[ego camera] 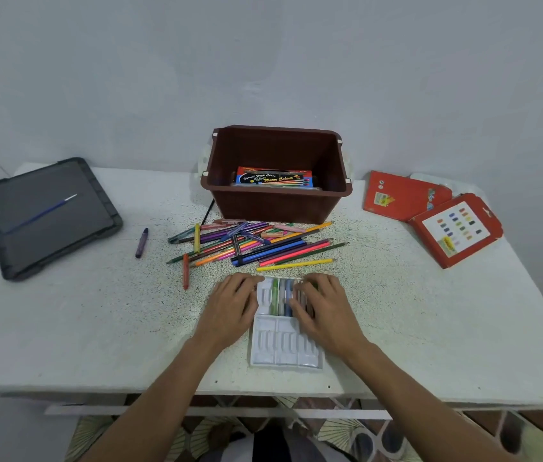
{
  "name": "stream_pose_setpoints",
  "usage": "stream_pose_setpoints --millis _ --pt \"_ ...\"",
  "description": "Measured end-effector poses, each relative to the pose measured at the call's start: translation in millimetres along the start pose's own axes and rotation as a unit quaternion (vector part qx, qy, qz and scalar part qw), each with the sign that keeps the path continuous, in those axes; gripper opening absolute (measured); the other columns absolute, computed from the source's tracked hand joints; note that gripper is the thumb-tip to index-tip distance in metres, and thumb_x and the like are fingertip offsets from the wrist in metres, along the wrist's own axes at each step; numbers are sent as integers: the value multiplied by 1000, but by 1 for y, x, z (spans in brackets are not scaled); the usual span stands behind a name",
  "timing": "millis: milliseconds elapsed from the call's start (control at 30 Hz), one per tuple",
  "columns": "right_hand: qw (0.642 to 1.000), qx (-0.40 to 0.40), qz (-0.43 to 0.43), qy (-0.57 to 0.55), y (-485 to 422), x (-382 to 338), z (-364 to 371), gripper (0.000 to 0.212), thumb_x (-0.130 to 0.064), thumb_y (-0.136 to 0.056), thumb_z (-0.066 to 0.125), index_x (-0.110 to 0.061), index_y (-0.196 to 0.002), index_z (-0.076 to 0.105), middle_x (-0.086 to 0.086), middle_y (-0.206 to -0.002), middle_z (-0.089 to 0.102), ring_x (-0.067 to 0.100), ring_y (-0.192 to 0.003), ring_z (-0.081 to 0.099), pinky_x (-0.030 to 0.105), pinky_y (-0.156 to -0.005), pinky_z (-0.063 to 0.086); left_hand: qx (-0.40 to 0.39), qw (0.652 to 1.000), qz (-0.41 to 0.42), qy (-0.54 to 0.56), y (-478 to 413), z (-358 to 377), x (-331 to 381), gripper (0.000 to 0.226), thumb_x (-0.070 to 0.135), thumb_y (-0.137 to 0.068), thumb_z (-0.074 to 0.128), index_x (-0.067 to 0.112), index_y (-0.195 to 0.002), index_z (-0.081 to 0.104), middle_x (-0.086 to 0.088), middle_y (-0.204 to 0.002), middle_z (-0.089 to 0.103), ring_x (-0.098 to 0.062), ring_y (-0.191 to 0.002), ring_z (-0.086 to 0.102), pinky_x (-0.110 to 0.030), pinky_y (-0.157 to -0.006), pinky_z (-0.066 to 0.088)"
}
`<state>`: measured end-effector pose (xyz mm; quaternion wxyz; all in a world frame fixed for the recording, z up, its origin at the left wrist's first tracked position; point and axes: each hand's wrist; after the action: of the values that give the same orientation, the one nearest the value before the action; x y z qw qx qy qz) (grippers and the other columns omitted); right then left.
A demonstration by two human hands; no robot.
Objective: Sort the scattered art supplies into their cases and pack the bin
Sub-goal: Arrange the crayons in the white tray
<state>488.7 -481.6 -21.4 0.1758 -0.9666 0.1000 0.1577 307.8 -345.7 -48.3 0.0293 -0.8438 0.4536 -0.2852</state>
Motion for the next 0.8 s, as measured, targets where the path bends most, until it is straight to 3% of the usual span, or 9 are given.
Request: stream_pose_setpoints --millis 167,333,467,633,800 --pt "999 2 -32 -18 16 12 -4 38 -41 -97 54 -13 -121 64 5 -128 56 23 -119 47 38 -100 44 41 998 -26 42 -13 -4 3 34 25 -98 38 14 -121 60 3 -110 58 -10 -99 54 -28 -86 47" --pt "998 -32 -12 -54 27 19 -2 52 -52 -100 44 -18 -138 54 2 -150 42 21 -135 37 39 -110 37 64 998 6 26 -47 -9 8 28 22 -97 44 14 -114 65 3 -105 61 -12 -98 55 -25 -87 44" --pt "998 -40 -2 -54 33 19 0 58 -57 -101 38 -20 -145 46 -3 -157 33 18 -141 31 35 -115 30 65 997 38 -8 -85 -11 11 33 23 -97 41 12 -112 68 1 -103 63 -15 -94 57 -31 -83 50" --pt "999 -37 -5 -39 33 19 3 60 -55 -102 38 -17 -147 43 -2 -158 31 18 -143 30 37 -116 29 4 996 49 -76 -127 -7 19 28 20 -98 50 13 -120 66 -4 -111 64 -24 -98 55 -44 -84 50" --pt "999 -23 -14 -35 34 19 6 60 -53 -102 40 -11 -144 48 1 -157 35 19 -142 33 39 -115 31 -97 975 55 -191 -150 0 32 46 15 -99 45 17 -145 44 -5 -137 55 -28 -118 49 -44 -95 42"
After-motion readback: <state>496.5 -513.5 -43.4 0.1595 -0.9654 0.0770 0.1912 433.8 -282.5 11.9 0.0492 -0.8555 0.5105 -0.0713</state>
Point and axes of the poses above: each hand's wrist, its own y-axis away from the middle knuckle, its own z-axis out of the palm, x = y × z
